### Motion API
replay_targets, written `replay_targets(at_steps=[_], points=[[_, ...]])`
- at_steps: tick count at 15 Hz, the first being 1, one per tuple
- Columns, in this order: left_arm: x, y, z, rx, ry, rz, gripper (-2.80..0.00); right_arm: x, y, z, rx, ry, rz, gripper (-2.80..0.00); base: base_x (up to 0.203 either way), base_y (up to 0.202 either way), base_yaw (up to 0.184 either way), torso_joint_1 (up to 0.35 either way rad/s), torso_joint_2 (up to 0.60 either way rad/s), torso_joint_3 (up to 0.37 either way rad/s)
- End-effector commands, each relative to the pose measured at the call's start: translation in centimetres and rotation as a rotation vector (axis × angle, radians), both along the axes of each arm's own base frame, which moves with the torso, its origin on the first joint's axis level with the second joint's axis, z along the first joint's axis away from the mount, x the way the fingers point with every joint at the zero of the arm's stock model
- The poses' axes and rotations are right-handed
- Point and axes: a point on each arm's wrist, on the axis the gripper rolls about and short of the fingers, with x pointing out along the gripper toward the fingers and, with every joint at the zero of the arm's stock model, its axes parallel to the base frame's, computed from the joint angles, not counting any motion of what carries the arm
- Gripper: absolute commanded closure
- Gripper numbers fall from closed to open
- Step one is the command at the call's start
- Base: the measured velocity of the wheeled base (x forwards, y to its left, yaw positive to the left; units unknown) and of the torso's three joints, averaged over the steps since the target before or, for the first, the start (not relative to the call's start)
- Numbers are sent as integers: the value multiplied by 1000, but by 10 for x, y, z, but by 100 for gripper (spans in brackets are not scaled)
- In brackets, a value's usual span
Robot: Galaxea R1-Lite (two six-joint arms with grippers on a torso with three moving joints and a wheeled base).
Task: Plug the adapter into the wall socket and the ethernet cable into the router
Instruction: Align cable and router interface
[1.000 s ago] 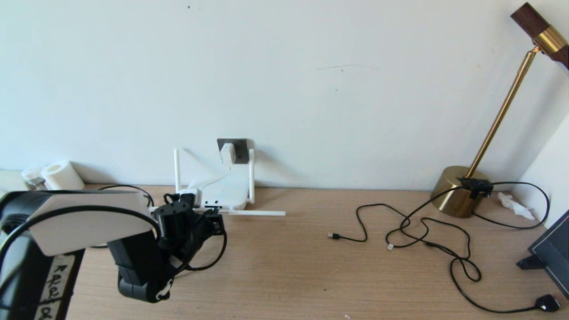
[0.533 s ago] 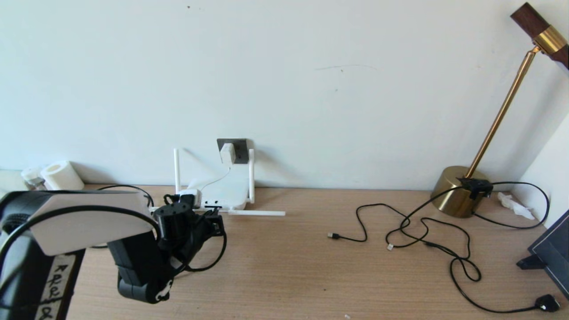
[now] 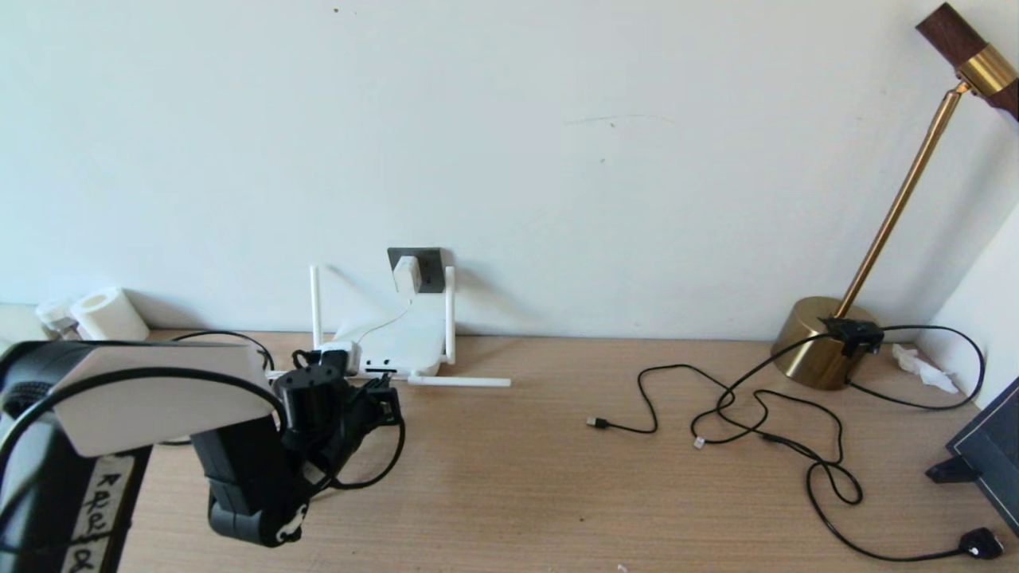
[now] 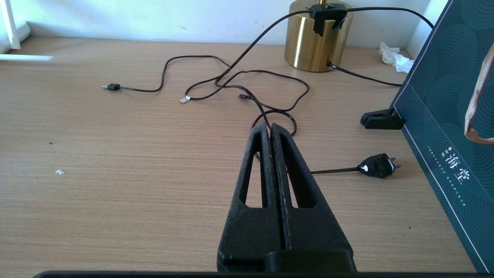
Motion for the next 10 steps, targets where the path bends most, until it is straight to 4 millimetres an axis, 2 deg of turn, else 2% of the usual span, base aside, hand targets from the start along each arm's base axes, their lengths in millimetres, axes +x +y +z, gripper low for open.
replay_targets(at_steps=[1,10], points=[[0,-1,1,-2,-9,1,0,0,0,0,0,0,0,0,0,0,0,0,0,0],[-2,-6,2,-1,-10,-8,0,0,0,0,0,0,0,0,0,0,0,0,0,0]])
